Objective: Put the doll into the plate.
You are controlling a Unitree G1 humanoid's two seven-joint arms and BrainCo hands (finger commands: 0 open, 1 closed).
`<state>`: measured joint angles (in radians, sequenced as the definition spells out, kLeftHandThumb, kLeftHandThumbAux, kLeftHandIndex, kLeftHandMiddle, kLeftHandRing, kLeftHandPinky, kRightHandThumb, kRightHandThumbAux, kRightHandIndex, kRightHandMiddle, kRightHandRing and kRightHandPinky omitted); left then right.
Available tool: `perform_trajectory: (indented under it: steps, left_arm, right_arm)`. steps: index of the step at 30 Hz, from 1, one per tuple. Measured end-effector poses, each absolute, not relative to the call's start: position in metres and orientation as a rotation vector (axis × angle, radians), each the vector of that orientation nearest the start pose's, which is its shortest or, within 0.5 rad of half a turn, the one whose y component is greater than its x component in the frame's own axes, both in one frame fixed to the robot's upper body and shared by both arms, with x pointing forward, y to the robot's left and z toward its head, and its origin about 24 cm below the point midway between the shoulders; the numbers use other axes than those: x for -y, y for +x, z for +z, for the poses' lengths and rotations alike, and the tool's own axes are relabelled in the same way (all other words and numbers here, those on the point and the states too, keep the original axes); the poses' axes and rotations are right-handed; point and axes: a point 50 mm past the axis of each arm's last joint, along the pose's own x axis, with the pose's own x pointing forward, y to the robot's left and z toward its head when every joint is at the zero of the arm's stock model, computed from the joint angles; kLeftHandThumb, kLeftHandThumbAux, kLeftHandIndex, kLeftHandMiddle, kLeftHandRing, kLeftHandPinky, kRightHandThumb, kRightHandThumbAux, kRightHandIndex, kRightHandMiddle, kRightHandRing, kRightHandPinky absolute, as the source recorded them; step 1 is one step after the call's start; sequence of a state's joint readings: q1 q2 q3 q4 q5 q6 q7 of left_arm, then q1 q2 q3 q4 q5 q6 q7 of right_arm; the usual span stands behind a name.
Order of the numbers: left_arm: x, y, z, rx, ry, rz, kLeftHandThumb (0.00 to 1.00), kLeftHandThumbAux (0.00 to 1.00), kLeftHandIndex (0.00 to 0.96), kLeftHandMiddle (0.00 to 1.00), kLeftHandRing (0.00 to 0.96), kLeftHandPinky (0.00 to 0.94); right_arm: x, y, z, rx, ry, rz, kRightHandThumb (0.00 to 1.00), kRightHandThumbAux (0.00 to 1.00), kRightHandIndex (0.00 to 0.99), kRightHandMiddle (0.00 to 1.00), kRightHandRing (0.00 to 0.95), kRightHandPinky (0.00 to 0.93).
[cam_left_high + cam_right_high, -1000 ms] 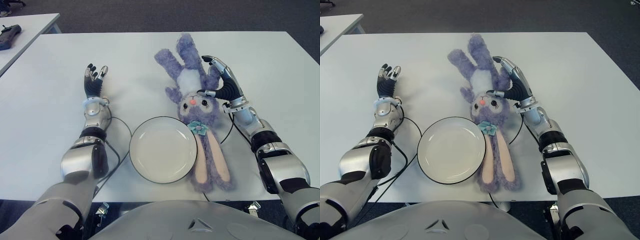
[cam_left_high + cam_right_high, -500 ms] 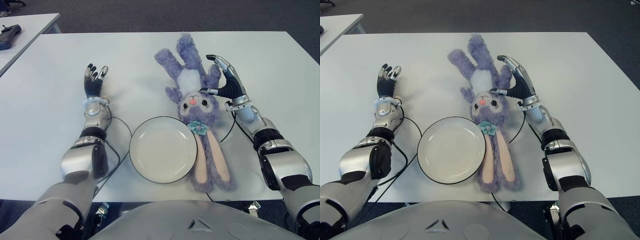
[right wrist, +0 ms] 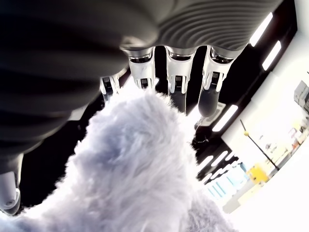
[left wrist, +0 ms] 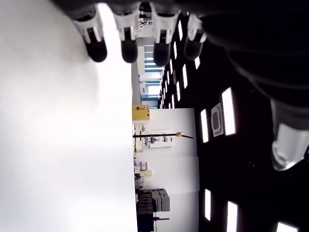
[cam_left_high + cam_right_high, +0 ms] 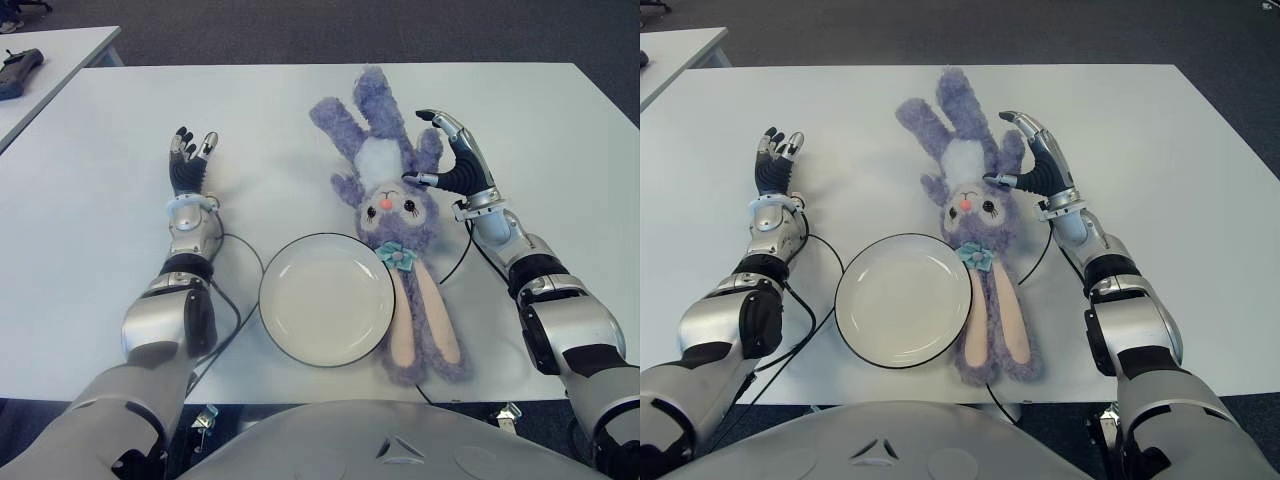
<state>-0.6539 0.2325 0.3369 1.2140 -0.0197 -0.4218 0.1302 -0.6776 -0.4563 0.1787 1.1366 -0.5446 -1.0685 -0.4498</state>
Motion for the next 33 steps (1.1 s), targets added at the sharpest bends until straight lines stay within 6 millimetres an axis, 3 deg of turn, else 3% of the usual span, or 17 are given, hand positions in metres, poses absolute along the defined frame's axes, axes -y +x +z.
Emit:
perform_trajectory:
  steps: [6,9,12,17,21,22,25,26,27,33]
  left_arm:
    - [-0.2413,0.3363,0.0181,-0.11,0.009,0.379,0.0,0.539,0.046,0.104,0.082,0.034]
    - [-0.2413,0.3363,0.0181,-0.11,0.009,0.379,0.0,0.54,0.044,0.102,0.081,0.032]
    - [-0.2414,0.3363,0.0181,-0.11,0.009,0.379,0.0,0.541,0.04,0.099,0.079,0.034]
    - [-0.2413,0.3363,0.0181,-0.11,0.009,0.379,0.0,0.544,0.036,0.097,0.077,0.032]
    - [-0.2414,0.3363,0.0181,-0.11,0.008,0.38,0.0,0.548,0.034,0.099,0.077,0.032]
    - [-0.2414,0.3363,0.0181,-0.11,0.008,0.38,0.0,0.546,0.032,0.099,0.076,0.027]
    - [-0.2416,0.3362,0.0181,-0.11,0.007,0.381,0.0,0.542,0.033,0.099,0.075,0.02]
    - [-0.2417,0.3362,0.0181,-0.11,0.006,0.382,0.0,0.539,0.035,0.1,0.074,0.016]
    - [-0.2418,0.3361,0.0181,-0.11,0.006,0.382,0.0,0.535,0.035,0.1,0.074,0.016]
    - [-0.2421,0.3361,0.0181,-0.11,0.004,0.384,0.0,0.526,0.034,0.098,0.073,0.023]
  right_arm:
    - [0.1988,0.3305,0.0893,0.64,-0.752,0.154,0.052,0.52,0.131,0.193,0.174,0.192]
    - [0.1995,0.3305,0.0887,0.633,-0.749,0.152,0.082,0.538,0.134,0.209,0.211,0.271]
    - [0.2004,0.3307,0.0884,0.624,-0.743,0.152,0.126,0.573,0.164,0.262,0.309,0.395]
    - [0.2017,0.3312,0.0873,0.601,-0.728,0.162,0.166,0.602,0.218,0.33,0.38,0.456]
    - [0.2021,0.3321,0.0876,0.585,-0.703,0.17,0.234,0.652,0.285,0.438,0.501,0.565]
    - [0.2022,0.3324,0.088,0.582,-0.694,0.17,0.283,0.678,0.326,0.483,0.552,0.619]
    - [0.2027,0.3334,0.0891,0.567,-0.663,0.182,0.338,0.7,0.376,0.528,0.598,0.663]
    - [0.2028,0.3337,0.0894,0.562,-0.652,0.187,0.597,0.717,0.408,0.554,0.621,0.675]
    - [0.2026,0.3341,0.0895,0.556,-0.642,0.194,0.643,0.72,0.415,0.573,0.638,0.683]
    - [0.2002,0.3362,0.089,0.518,-0.583,0.244,0.692,0.72,0.427,0.642,0.702,0.724]
